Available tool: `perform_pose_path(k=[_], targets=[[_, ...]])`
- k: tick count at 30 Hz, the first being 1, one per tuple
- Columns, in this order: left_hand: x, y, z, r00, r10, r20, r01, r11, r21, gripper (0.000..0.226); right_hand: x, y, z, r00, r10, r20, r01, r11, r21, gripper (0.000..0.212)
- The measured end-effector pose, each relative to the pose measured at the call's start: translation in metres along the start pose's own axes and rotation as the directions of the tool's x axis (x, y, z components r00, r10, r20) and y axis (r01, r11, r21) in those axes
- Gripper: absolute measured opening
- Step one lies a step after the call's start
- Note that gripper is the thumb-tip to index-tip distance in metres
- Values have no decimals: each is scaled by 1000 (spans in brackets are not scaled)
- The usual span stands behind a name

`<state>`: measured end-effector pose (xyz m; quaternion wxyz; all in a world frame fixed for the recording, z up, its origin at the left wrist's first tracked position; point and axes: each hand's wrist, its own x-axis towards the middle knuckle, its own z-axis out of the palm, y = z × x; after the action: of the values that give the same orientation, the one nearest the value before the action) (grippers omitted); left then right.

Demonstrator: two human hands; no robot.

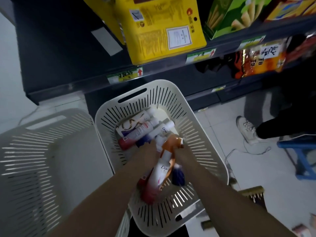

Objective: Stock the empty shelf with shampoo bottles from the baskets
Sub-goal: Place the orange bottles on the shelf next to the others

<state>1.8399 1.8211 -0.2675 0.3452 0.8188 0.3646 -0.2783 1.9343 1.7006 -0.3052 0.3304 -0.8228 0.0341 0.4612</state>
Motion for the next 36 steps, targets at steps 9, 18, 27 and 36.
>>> perform_pose_path(k=[9,18,27,36], targets=[[17,-12,-4,992,-82,98,112,923,-367,20,-1,-24,13,991,78,-113,-71,996,62,62],[-4,-16,-57,1000,-15,7,16,745,-667,35,-21,-51,2,986,-129,-104,142,980,137,47],[-31,-19,-90,986,-137,-94,-23,451,-892,33,-44,-87,-33,954,-297,-49,301,931,208,43],[-67,-22,-108,982,-65,-176,-150,290,-945,27,-72,-104,-35,913,-406,31,396,904,163,42]])
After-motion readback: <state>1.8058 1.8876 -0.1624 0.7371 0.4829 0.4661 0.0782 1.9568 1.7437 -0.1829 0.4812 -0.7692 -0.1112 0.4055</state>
